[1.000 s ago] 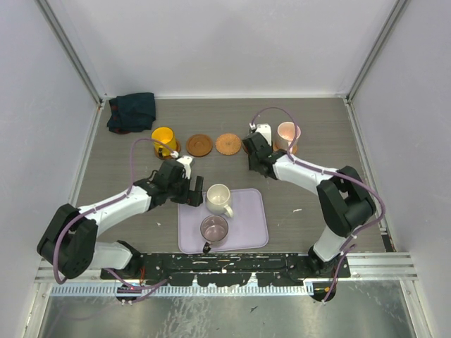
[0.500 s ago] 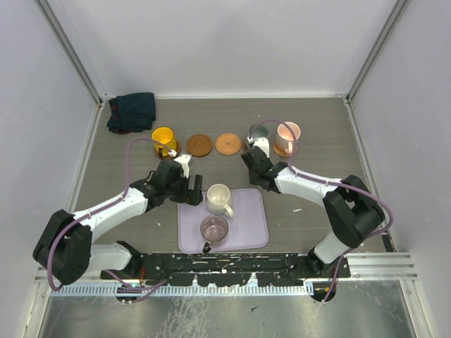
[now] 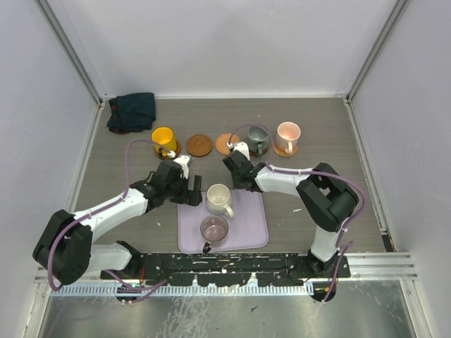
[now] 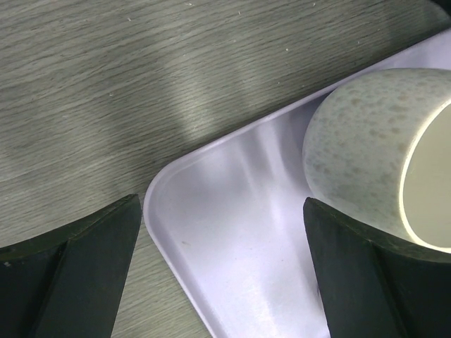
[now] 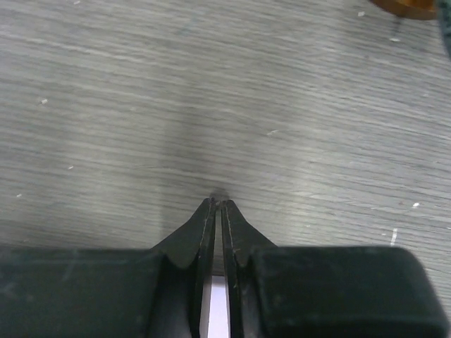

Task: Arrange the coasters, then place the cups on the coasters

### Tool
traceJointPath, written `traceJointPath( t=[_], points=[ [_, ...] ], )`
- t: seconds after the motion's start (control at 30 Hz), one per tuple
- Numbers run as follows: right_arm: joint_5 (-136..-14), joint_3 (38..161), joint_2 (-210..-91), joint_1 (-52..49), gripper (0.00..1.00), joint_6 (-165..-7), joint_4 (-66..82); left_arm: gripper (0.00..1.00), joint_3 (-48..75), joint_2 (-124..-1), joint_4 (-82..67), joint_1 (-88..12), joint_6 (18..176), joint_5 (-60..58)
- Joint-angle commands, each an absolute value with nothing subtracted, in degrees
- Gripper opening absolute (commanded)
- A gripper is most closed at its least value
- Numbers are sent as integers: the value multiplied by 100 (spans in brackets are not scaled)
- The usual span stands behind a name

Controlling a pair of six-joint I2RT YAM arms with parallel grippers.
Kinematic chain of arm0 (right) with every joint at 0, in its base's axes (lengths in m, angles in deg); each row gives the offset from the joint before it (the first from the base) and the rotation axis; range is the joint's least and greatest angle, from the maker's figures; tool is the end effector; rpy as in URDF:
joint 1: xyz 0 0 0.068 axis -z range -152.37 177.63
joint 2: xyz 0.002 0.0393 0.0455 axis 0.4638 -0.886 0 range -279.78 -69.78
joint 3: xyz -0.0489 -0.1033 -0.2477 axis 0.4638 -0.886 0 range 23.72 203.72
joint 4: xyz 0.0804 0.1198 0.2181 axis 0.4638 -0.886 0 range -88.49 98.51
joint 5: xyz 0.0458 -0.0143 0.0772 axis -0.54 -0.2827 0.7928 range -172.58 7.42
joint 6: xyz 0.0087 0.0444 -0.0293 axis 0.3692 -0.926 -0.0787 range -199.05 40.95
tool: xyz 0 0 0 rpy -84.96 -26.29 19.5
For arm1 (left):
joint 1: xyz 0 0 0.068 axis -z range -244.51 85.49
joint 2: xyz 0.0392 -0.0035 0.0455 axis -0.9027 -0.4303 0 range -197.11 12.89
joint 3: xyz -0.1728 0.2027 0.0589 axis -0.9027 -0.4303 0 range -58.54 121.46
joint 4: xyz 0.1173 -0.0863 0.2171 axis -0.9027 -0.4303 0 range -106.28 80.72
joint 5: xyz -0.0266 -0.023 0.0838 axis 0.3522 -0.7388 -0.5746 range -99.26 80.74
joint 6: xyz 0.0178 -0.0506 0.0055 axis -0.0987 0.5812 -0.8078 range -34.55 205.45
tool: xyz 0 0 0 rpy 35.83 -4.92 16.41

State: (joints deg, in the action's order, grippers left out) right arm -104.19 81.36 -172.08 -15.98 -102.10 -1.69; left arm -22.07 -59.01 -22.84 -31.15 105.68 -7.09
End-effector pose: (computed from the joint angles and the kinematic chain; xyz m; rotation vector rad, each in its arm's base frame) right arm 0.2656 0.2349 0.1544 -0.2893 2.4176 0.0352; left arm 0.2033 -0.1355 0.1886 0.3011 2.4619 -0.4602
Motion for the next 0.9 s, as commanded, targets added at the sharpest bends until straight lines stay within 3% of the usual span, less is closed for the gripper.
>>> traceJointPath(
  t=[0.0,0.73,0.87],
  points=[
    [-10374,8313,-17294,-1965,14,-10323,-204,99,-2207,-5814,-2112,-3134,10640,-783],
    [-11187,8184,-16805,-2431,15,-11008,-1131,98,-2168,-5705,-2187,-3129,10667,-759],
    [-11713,8285,-16588,-2430,20,-10834,-1123,98,-2132,-5766,-2160,-3130,10664,-696]
  ],
)
